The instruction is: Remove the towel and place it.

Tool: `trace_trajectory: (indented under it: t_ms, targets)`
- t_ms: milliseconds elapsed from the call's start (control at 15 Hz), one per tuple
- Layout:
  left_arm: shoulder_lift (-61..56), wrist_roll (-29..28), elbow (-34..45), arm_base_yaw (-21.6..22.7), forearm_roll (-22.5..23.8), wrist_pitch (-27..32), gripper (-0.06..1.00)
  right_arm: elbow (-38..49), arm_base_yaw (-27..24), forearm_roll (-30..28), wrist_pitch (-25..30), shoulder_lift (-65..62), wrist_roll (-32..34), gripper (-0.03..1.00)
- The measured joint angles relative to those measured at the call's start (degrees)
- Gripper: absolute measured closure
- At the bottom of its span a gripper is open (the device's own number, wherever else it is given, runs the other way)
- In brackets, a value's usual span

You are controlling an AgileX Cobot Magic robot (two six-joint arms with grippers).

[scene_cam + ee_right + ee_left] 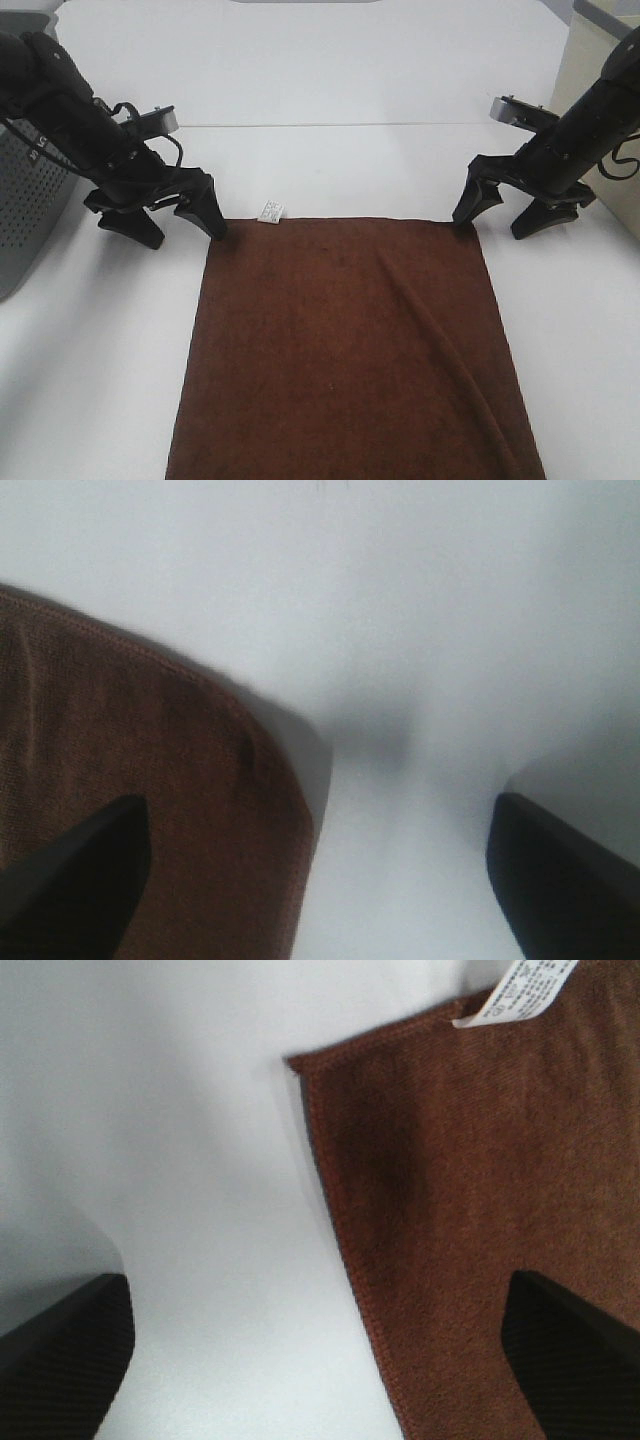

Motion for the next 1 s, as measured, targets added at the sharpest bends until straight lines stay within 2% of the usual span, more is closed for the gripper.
trace_trajectory:
  t_ms: [533,800,1000]
  targets:
    - [0.5,0.5,-0.1,-0.5,-4.0,0.1,0.03,-0.2,0.1,0.9,0.9,0.5,0.4,0.09]
    - [1.6,0.5,-0.6,-4.9,-6.6,0.1,0.04,-0.5,3.4,0.9,0.9,1.7,0.5,0.12]
    - [1.9,-0.4,-0.7,-6.9,-7.0,-0.9,0.04,-0.7,5.4,1.3,1.0,2.4,0.7,0.2]
